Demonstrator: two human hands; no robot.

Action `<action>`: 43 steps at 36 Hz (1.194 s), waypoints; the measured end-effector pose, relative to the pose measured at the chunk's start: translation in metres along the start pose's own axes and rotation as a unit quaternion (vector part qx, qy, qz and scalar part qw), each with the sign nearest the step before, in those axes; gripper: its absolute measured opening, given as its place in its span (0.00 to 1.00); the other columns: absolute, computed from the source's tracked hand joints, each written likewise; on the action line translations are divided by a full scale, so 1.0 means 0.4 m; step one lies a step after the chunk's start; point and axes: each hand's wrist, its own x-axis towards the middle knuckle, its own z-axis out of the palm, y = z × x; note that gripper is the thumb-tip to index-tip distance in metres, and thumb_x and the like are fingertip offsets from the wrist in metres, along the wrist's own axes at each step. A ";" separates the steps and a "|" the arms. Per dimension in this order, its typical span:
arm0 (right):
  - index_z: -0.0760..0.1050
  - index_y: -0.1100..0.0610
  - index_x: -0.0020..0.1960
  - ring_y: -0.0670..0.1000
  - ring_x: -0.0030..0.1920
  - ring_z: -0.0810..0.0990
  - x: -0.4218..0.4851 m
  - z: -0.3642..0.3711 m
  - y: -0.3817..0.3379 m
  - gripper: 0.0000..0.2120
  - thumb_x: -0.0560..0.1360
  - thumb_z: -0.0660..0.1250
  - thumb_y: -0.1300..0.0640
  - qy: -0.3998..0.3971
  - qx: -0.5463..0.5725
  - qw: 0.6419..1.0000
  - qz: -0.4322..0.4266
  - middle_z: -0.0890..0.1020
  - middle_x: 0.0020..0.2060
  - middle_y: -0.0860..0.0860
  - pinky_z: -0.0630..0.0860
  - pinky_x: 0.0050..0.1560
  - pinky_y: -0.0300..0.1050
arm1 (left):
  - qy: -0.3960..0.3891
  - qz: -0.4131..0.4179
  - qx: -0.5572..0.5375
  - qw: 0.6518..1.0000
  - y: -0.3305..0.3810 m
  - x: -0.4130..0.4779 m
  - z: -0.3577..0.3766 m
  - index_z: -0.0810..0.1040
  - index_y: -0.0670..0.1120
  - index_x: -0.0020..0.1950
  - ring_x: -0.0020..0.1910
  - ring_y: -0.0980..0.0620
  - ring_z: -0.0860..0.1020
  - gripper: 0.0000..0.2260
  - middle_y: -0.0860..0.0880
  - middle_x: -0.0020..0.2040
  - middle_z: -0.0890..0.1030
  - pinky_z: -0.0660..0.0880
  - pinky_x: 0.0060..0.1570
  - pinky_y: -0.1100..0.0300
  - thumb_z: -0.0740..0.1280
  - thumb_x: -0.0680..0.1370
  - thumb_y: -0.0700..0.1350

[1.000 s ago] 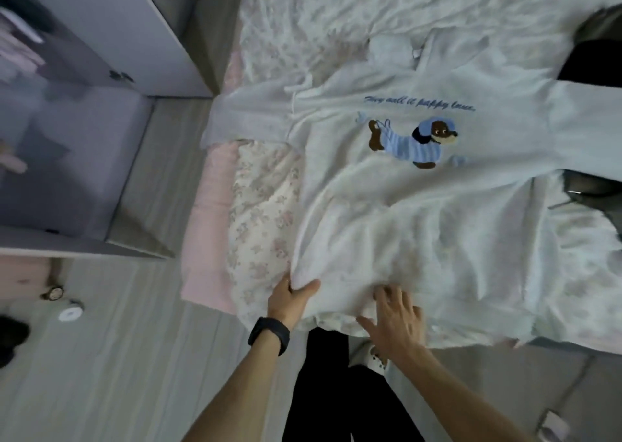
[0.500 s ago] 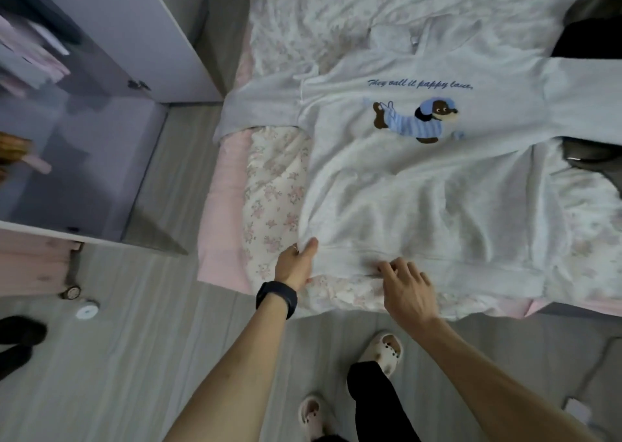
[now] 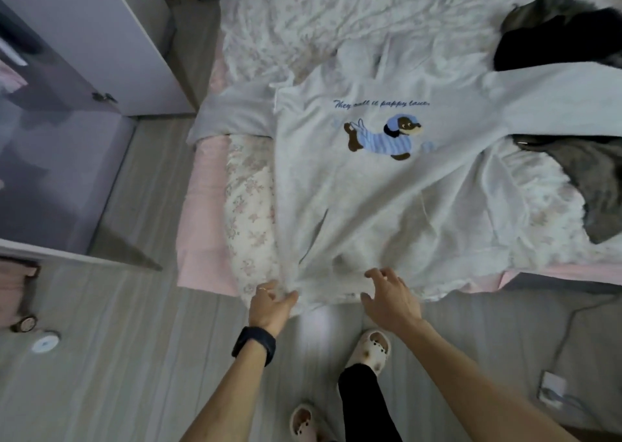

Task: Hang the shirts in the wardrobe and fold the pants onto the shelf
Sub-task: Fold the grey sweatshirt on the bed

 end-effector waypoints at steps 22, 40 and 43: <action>0.77 0.58 0.66 0.59 0.58 0.80 0.131 -0.190 0.502 0.23 0.76 0.74 0.47 0.256 0.456 0.800 0.293 0.81 0.57 0.58 0.77 0.57 0.55 | -0.057 0.504 0.513 0.693 0.361 0.008 0.500 0.64 0.51 0.79 0.80 0.46 0.57 0.28 0.46 0.81 0.57 0.56 0.77 0.43 0.65 0.79 0.53; 0.68 0.54 0.73 0.59 0.71 0.67 0.036 -0.181 0.598 0.35 0.74 0.66 0.34 0.244 0.437 0.799 0.335 0.70 0.71 0.55 0.67 0.69 0.55 | -0.039 0.461 0.510 0.725 0.515 0.121 0.549 0.61 0.55 0.80 0.78 0.42 0.59 0.27 0.47 0.81 0.56 0.61 0.74 0.39 0.60 0.81 0.56; 0.69 0.52 0.71 0.60 0.69 0.70 0.097 -0.230 0.589 0.29 0.78 0.64 0.34 0.225 0.353 0.864 0.279 0.73 0.69 0.53 0.72 0.65 0.59 | -0.069 0.433 0.539 0.719 0.495 0.125 0.559 0.60 0.51 0.81 0.80 0.45 0.52 0.29 0.48 0.82 0.52 0.54 0.77 0.44 0.61 0.81 0.58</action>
